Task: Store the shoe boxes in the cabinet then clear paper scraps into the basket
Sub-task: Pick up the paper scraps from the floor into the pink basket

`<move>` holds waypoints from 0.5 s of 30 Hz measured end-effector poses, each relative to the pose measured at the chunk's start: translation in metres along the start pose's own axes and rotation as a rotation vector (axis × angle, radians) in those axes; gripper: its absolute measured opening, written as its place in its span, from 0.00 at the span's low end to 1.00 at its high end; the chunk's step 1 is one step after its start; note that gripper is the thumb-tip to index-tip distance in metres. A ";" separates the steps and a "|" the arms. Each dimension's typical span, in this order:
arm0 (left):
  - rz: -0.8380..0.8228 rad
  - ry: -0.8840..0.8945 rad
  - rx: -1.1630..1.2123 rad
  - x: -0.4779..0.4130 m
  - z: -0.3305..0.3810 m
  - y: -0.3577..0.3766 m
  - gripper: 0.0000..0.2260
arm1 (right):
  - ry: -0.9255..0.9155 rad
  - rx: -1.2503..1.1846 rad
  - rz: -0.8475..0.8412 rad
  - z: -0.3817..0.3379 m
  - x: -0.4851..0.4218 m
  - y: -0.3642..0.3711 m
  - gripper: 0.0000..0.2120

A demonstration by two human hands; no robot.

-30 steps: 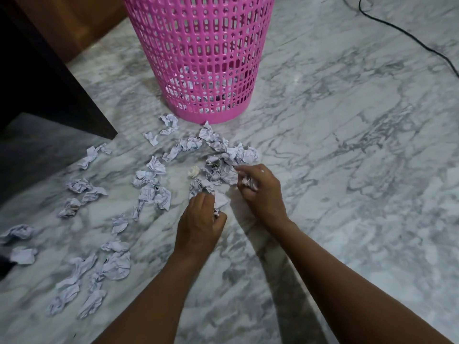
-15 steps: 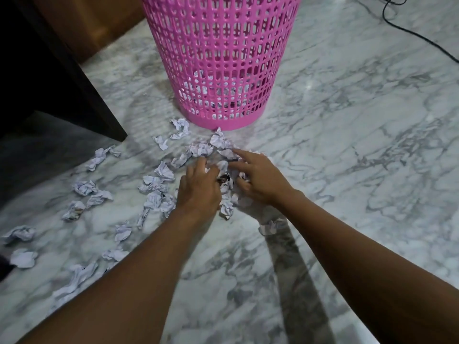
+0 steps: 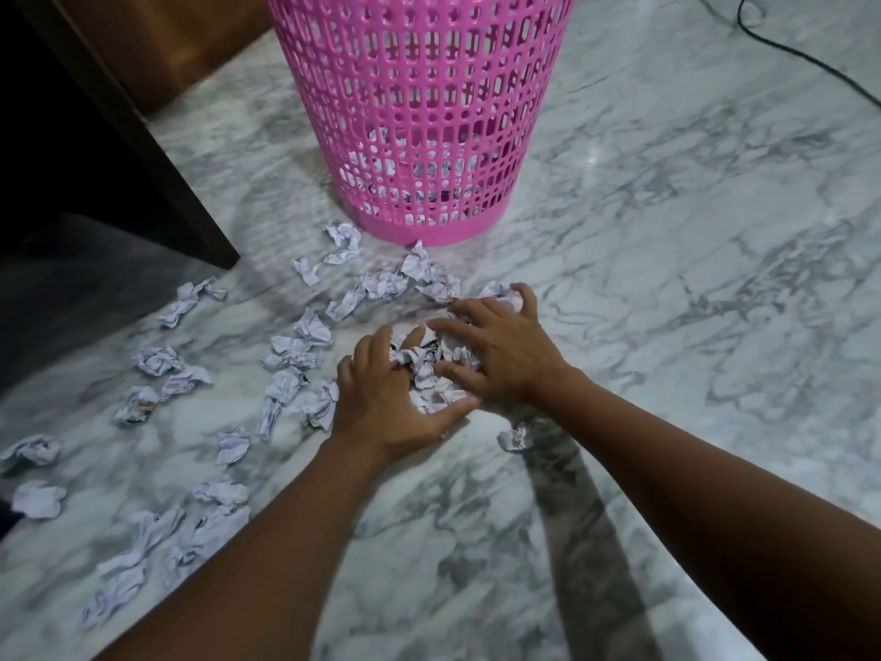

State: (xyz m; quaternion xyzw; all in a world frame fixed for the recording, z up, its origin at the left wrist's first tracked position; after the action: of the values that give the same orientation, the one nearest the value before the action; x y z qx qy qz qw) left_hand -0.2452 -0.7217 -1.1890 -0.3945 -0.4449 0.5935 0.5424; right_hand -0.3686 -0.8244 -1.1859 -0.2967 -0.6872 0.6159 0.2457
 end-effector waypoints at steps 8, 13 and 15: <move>0.300 -0.022 -0.064 0.004 0.007 0.008 0.19 | -0.034 -0.196 0.038 0.004 -0.012 0.002 0.15; 0.398 -0.009 0.069 0.006 0.014 0.003 0.11 | 0.073 -0.351 0.160 -0.001 -0.001 0.000 0.03; 0.405 -0.007 0.064 0.006 0.014 0.001 0.11 | 0.144 -0.386 0.139 0.001 -0.004 0.000 0.04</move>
State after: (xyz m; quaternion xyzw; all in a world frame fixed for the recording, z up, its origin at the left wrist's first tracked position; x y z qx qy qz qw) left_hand -0.2598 -0.7173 -1.1856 -0.4563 -0.3393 0.7056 0.4228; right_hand -0.3665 -0.8276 -1.1860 -0.4280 -0.7509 0.4658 0.1897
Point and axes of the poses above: each hand's wrist, its own x-axis away from the middle knuckle, its own y-axis out of the palm, z = x × y, the point moved 5 cm from there along -x, towards the middle knuckle, and after that the axes turned 8 degrees about y, right-handed, at the moved point
